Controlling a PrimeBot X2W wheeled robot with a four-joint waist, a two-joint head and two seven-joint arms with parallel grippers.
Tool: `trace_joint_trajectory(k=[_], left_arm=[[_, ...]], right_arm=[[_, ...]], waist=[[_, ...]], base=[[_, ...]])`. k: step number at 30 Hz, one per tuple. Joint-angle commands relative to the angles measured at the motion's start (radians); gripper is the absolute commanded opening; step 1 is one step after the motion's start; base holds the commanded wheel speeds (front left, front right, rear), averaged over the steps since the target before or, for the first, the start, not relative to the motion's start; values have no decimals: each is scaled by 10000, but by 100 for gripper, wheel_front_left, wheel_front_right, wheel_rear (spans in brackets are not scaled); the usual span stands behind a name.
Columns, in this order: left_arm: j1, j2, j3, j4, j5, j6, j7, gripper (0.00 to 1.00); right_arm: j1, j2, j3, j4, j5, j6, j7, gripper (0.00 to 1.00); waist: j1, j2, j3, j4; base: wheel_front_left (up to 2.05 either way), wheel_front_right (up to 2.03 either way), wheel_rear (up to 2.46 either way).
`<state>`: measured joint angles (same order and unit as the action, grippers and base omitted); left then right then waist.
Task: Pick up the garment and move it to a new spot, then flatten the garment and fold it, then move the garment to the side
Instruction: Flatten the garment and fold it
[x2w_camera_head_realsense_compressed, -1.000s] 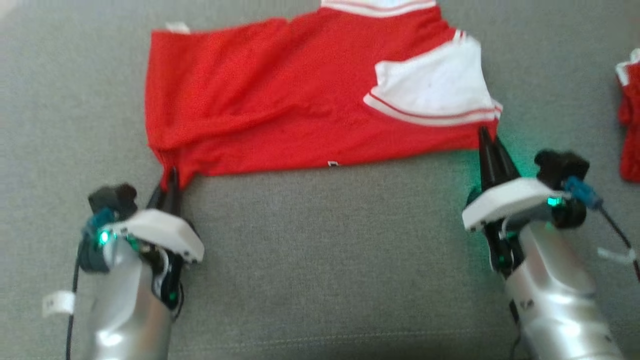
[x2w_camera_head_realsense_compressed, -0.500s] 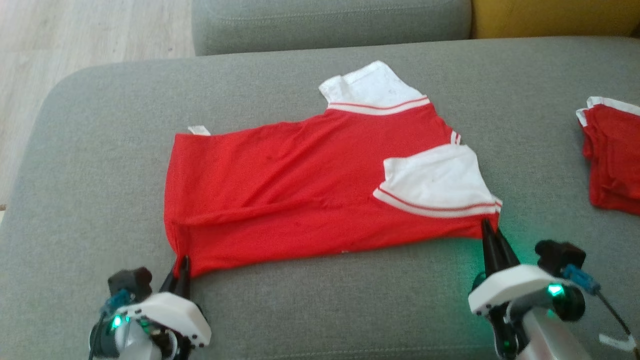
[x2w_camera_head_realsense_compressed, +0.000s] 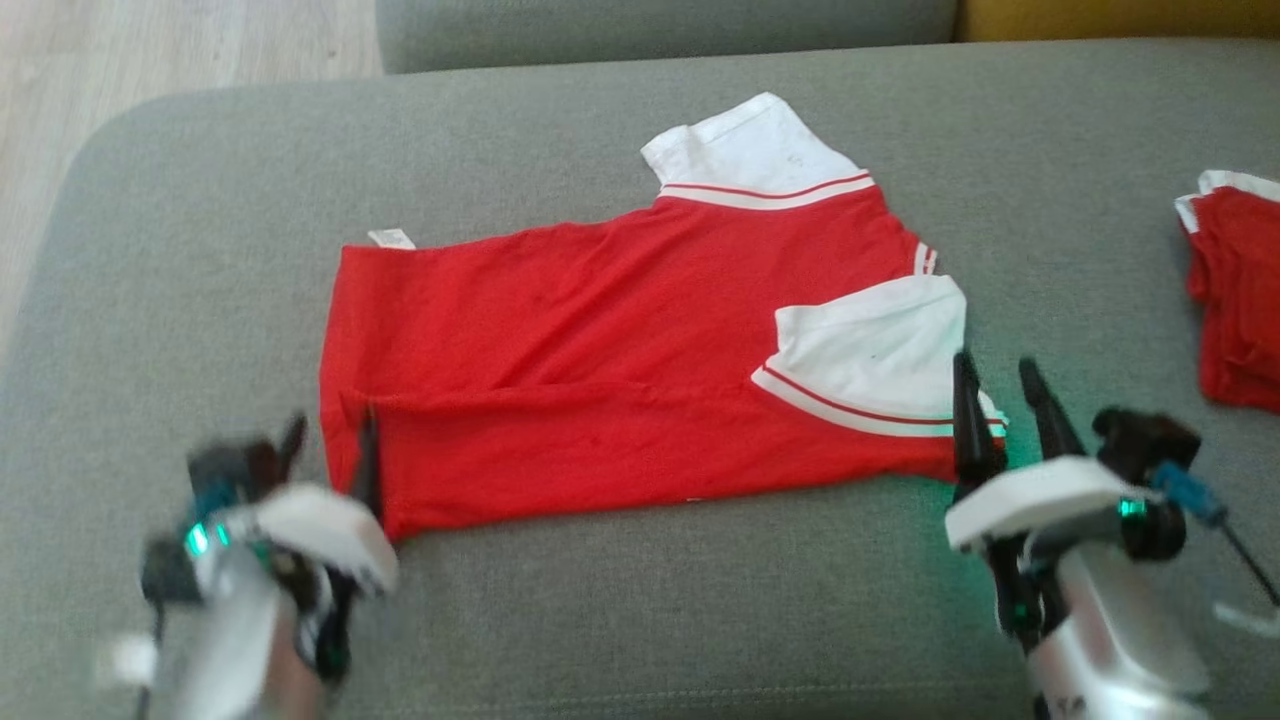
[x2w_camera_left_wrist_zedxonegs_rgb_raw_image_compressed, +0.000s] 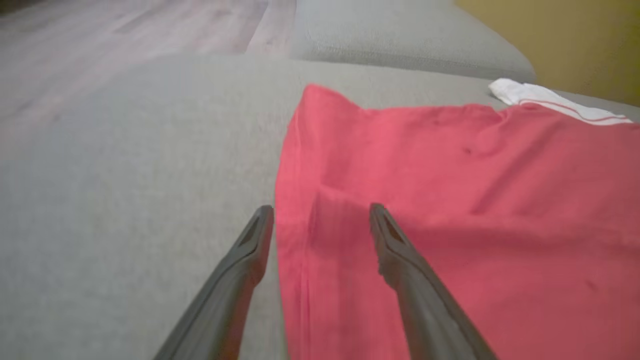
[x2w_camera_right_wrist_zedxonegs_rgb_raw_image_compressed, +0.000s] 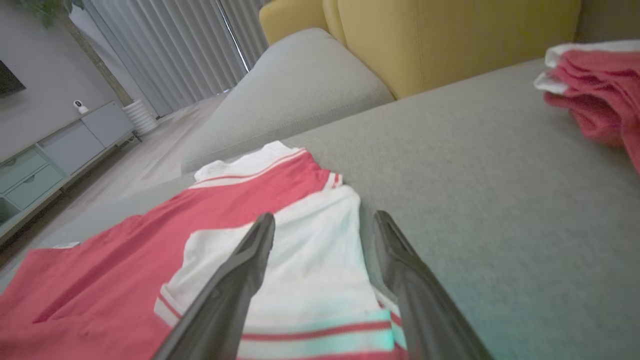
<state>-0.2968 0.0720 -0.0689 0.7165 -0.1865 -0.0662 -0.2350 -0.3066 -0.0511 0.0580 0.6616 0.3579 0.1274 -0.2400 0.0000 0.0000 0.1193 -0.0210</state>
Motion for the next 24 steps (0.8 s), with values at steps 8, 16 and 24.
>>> trace_joint_trajectory(k=[8, 16, 24], left_arm=[[-2779, 1251, -146, 25, 280, -329, 1798, 100], [-4236, 2164, -623, 685, -168, -618, 2831, 100], [-4876, 2858, -2053, 846, -1277, -641, 3369, 100]], right_arm=[[-1549, 9, 490, -743, -348, 33, 345, 100], [-2307, 9, 1082, -979, -185, 33, 452, 100], [-2581, 9, 1304, -933, -118, 33, 393, 100]], waist=[[0, 0, 723, -65], [0, 0, 1499, -373], [0, 0, 1977, -512]], base=[[0, 0, 0], [0, 0, 0], [0, 0, 0]])
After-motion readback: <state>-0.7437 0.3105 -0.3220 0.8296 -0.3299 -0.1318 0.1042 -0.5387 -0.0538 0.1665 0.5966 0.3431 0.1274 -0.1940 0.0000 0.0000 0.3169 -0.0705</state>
